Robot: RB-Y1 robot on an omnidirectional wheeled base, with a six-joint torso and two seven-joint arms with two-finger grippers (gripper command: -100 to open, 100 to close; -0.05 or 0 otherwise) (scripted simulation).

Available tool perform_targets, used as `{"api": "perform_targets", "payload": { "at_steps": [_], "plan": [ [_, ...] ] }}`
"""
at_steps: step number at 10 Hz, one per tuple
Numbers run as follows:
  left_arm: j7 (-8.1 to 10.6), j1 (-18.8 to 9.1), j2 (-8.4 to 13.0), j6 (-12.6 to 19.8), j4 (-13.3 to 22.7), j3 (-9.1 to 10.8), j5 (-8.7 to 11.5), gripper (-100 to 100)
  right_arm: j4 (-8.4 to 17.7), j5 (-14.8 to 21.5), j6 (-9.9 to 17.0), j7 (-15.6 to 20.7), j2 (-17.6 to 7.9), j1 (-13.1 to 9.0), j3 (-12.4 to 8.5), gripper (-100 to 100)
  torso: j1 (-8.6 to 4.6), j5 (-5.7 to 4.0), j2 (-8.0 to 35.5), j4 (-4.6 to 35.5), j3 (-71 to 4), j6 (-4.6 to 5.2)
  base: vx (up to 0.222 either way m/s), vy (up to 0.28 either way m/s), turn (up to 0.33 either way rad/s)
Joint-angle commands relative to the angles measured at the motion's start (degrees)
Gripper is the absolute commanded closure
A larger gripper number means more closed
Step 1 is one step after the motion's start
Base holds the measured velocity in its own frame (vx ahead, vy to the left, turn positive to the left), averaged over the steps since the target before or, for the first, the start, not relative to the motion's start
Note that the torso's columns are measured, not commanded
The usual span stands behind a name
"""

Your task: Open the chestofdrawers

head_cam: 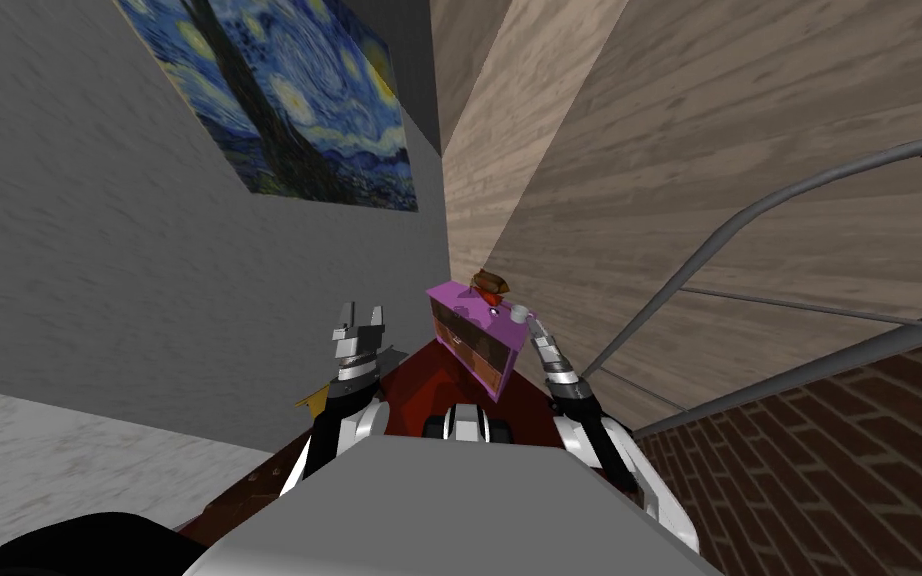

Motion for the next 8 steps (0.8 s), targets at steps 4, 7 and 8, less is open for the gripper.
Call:
{"api": "perform_targets", "payload": {
  "at_steps": [4, 7, 8],
  "plan": [
    [0.0, 0.0, 0.0, 0.0, 0.0, 0.0, 0.0, 0, 3.35, 8.82, 3.47, 7.2, -3.31, -2.93, 3.91, -100, 0.08, 0.01, -0.08, -0.02, -0.05, -0.01, 0.059, 0.057, 0.019],
    [0.0, 0.0, 0.0, 0.0, 0.0, 0.0, 0.0, 0, 4.17, 12.32, 4.38, 9.35, -4.04, -3.68, 4.93, -100, 0.0, -0.01, 0.0, 0.0, 0.0, -0.01, 0.046, 0.052, 0.01],
    [0.0, 0.0, 0.0, 0.0, 0.0, 0.0, 0.0, 0, 5.03, 14.62, 5.32, 11.34, -4.76, -4.44, 5.98, -100, -0.03, -0.02, 0.02, 0.0, 0.02, 0.0, 0.044, 0.054, 0.016]
  ]
}}
